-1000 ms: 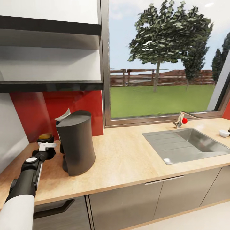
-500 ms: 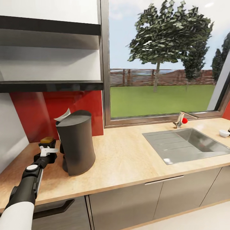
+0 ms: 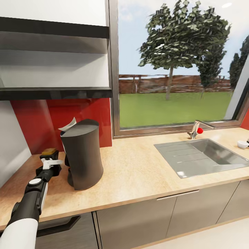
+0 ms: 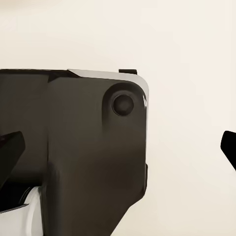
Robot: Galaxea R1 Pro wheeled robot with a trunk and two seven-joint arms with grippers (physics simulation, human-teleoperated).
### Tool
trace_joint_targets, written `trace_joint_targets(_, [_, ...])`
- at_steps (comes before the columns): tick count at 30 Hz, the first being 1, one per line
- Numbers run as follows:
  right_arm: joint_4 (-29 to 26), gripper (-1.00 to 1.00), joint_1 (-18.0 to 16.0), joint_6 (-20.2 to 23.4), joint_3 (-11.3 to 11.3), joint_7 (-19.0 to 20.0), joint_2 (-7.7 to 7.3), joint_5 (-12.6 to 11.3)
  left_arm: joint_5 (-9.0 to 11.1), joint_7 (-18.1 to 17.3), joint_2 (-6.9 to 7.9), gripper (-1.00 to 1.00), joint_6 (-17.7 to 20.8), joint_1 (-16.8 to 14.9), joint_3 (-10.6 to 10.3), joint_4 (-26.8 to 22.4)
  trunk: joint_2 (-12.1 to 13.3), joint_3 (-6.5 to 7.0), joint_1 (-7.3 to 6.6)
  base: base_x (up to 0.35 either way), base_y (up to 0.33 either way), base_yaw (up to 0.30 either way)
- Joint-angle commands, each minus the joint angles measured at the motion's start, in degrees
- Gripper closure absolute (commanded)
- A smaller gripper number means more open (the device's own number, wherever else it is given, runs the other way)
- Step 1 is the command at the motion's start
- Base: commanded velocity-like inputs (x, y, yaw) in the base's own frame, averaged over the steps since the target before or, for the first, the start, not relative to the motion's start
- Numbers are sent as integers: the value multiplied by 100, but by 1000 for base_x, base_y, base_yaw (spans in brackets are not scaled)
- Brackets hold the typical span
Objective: Set up a coffee station on the kitchen countertop: keep the coffee maker on the countertop, move the bottle of coffee from the kitchen shelf to the counter next to the coffee maker, place a paper coffee filter on top of the coffee maker, put the saucer next to the coffee maker with the coffee cup on the saucer, and place the electric kettle next to the coffee maker.
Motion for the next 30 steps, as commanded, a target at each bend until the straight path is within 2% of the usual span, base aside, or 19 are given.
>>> trace_joint_targets(1, [5,-100,-2,-19,-33,2,2,39,-60,-33,-5,100,14,-3,15,5,-4,-2,2,0,0,0])
trace_joint_targets(10, [5,-100,-2,-19,-35,-6,2,39,-58,-12,-27,100,-7,2,-2,79,-4,-2,2,0,0,0])
trace_joint_targets(16, [5,-100,-2,-19,-36,-6,2,39,-78,-6,-51,100,-17,6,-12,321,-4,-2,2,0,0,0])
trace_joint_targets(30, [5,-100,-2,-19,-33,-6,2,39,-85,-13,-45,100,-36,6,-5,356,-4,-2,2,47,0,0])
